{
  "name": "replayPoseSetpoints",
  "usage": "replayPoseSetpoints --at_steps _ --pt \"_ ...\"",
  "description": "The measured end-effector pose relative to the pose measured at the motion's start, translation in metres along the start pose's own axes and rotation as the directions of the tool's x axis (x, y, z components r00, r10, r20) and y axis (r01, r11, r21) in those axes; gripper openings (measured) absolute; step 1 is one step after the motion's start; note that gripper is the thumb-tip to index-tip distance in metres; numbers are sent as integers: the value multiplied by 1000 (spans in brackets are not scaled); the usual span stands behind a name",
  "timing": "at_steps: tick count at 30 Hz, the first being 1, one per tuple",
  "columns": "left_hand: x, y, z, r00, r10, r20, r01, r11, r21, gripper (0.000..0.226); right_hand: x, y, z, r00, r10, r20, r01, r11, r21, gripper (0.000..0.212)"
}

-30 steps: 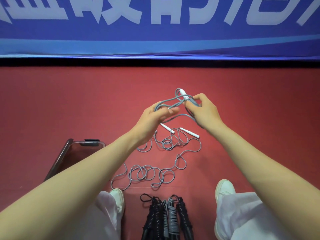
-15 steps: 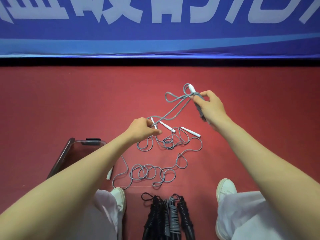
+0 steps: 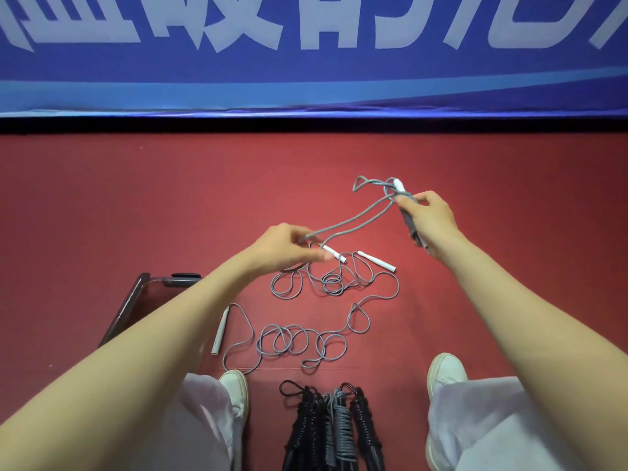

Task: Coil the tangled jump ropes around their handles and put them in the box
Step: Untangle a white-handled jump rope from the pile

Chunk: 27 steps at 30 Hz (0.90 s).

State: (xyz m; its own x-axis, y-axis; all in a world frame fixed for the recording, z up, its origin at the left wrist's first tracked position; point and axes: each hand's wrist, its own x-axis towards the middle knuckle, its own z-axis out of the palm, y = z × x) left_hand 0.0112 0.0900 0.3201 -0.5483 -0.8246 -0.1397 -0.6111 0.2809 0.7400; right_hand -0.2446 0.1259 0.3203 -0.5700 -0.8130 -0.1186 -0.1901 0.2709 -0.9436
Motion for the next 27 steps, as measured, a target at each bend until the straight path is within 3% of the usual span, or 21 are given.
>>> replayPoseSetpoints --at_steps 2,7,9,12,13,14,15,17,18,19,21,23,25,27 --pt "0 0 4 995 -50 81 38 990 138 30 0 -1 2 1000 6 13 -6 1000 24 26" --pt "4 -11 -4 952 -296 78 286 950 124 24 1 -4 4 1000 15 15 -16 998 53 24" --pt "7 -21 -5 937 -348 1 348 937 -20 20 0 -5 3 1000 1 6 -2 999 49 24" --pt "7 -26 -2 975 -222 -24 193 891 -410 10 -4 -6 3 998 -65 0 65 996 -68 26" --pt "5 -23 -1 989 -146 -16 124 886 -447 10 -6 -6 3 994 -106 3 105 984 -141 28" --pt "4 -19 0 996 -86 17 86 913 -399 20 -9 -6 4 988 -152 10 150 964 -219 29" --pt "3 -15 0 993 -55 108 86 951 -299 46 -11 -7 5 980 -197 25 196 936 -292 31" --pt "1 -12 3 909 -130 395 166 984 -58 110 -19 -13 9 957 -282 63 284 875 -392 32" --pt "-1 -10 4 856 -178 485 203 979 1 129 -22 -17 11 943 -324 81 326 842 -429 32" --pt "-1 -7 4 849 -187 495 207 978 14 139 -26 -20 13 926 -362 102 366 806 -465 31" --pt "3 3 7 933 -128 336 161 984 -71 137 -33 -24 16 899 -412 151 427 742 -516 30" --pt "10 14 13 996 -40 83 63 954 -295 117 -38 -25 19 889 -424 173 452 751 -481 28" --pt "17 22 18 994 -12 -106 -48 837 -545 86 -41 -27 23 897 -406 176 442 838 -319 24" --pt "24 24 21 983 -37 -179 -113 642 -758 68 -43 -30 28 910 -371 183 395 912 -111 15"
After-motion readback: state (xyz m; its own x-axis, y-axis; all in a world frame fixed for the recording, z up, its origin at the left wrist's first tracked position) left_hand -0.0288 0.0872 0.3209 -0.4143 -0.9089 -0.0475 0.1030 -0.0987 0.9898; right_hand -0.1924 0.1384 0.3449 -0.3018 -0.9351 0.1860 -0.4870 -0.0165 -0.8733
